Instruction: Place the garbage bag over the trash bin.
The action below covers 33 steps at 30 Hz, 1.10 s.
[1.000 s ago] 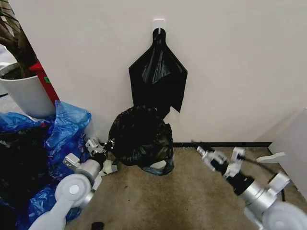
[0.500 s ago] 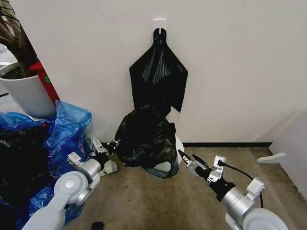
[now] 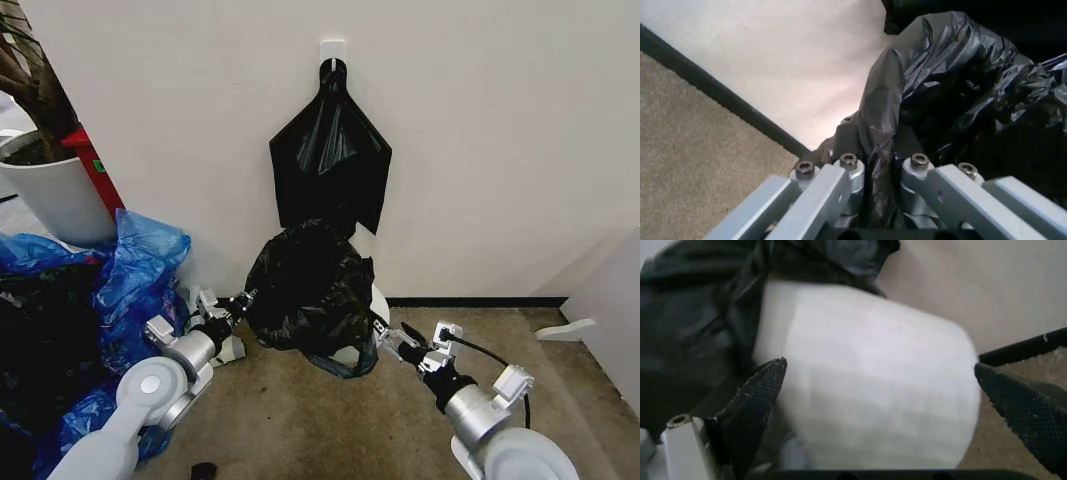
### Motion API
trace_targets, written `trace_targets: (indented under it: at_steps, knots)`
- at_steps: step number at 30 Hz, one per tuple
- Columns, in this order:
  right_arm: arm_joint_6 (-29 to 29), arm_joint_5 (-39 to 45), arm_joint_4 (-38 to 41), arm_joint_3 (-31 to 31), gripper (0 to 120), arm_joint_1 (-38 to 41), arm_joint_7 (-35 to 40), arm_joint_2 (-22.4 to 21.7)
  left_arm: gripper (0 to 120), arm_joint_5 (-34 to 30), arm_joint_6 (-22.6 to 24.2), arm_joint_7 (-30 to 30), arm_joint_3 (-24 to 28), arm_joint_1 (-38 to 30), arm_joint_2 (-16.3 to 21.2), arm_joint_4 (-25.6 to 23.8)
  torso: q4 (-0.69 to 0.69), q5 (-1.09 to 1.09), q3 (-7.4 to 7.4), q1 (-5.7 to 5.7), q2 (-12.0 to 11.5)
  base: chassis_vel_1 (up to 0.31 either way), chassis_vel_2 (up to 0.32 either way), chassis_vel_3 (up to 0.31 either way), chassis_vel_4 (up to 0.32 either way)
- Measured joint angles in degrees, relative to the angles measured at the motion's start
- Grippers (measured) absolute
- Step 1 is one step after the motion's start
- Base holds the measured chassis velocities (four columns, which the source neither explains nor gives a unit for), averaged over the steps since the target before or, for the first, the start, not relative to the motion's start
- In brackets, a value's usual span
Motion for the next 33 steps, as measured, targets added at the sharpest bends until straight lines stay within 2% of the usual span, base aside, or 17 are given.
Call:
trace_targets:
  at_steps: [6,13,17,24,26,28,30,33]
  knots:
    - [-0.1,1.5,4.1,2.4,100,-1.5,-0.1,0.3,4,0.0,0.0,0.0,0.1,-0.7,0.1,0.5,0.00,-0.01,0.00,0.00,0.0,0.000,0.000,0.000,0.000]
    - [-0.6,-2.7,7.7,-1.1,100,-4.2,1.0,0.7,4,0.1,-0.2,-1.0,0.9,-1.5,-0.2,0.8,-0.02,-0.01,0.00,0.00,0.0,0.000,0.000,0.000,0.000]
    - [-0.6,-5.4,5.6,-3.5,100,-2.8,1.3,0.8,4,0.1,-0.2,-1.2,1.0,-1.4,-0.2,0.5,0.00,-0.01,0.00,0.00,0.0,0.000,0.000,0.000,0.000]
    - [-0.8,-3.6,1.7,-2.9,100,-0.2,2.2,0.5,4,-0.1,0.3,-1.2,0.4,-0.6,0.2,0.0,0.01,0.00,0.00,0.00,0.0,0.000,0.000,0.000,0.000]
    - [-0.7,-0.4,0.0,-1.4,100,-0.8,-1.4,-0.2,4,-0.6,1.0,-0.8,-0.5,0.3,0.9,-0.2,0.00,-0.02,0.00,0.00,0.0,0.000,0.000,0.000,0.000]
    - [-0.7,0.1,-0.7,-1.0,100,-1.0,-3.0,-0.4,4,-0.8,1.2,-0.7,-0.8,0.5,1.1,-0.3,-0.01,-0.02,0.00,0.00,0.0,0.000,0.000,0.000,0.000]
    - [0.1,0.2,-4.6,-0.3,100,-0.9,-8.2,-0.7,4,-1.7,1.8,0.0,-1.7,1.4,1.7,-0.5,0.00,0.00,0.00,0.00,0.0,0.000,0.000,0.000,0.000]
    - [0.6,0.1,-8.4,-0.2,100,0.1,-11.4,-0.8,4,-2.8,2.0,0.5,-2.4,1.9,1.8,-0.9,0.00,0.00,0.00,0.00,0.0,0.000,0.000,0.000,0.000]
